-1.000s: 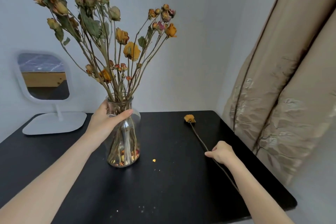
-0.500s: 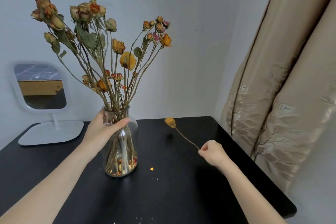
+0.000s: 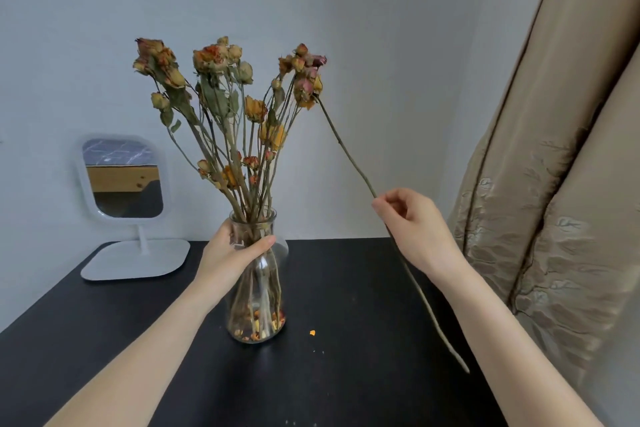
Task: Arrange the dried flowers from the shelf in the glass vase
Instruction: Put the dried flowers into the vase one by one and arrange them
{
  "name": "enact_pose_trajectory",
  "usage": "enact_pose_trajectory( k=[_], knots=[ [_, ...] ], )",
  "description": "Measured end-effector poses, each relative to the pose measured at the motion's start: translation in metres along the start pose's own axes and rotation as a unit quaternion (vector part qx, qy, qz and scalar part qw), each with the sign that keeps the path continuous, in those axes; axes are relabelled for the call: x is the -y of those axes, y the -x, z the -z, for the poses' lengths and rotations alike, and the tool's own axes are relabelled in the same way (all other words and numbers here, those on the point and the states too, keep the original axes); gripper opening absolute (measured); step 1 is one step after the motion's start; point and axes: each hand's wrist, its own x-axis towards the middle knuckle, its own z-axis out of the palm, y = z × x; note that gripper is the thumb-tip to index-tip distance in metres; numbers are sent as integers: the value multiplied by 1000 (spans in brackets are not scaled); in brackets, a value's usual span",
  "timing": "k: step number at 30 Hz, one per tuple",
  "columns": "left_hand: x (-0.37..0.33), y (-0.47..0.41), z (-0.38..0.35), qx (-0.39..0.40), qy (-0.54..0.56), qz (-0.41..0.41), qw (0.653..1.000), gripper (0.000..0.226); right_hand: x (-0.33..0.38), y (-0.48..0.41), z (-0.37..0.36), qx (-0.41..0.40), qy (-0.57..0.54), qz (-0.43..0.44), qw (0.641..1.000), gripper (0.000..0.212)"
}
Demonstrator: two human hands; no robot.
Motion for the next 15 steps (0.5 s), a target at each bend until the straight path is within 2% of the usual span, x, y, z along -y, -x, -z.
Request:
enact_pose_trajectory(
  k=[4, 7, 10, 13, 15],
  knots=[
    [-3, 2, -2, -4, 3, 1, 1000, 43, 13, -6, 4, 59, 66, -54, 995, 19],
    [-4, 3, -3, -12, 1, 3, 1000, 45, 3, -5, 3, 96, 124, -97, 983, 27],
    [-4, 3, -4, -17, -9, 5, 1000, 47, -11, -1, 2, 115, 143, -141, 973, 25],
    [-4, 2, -4, -19, -16, 6, 1000, 49, -19, -1, 4, 103, 135, -167, 971, 22],
    [-4, 2, -4, -18, -14, 6, 1000, 50, -21, -4, 6, 64, 102, -157, 980, 21]
  ],
)
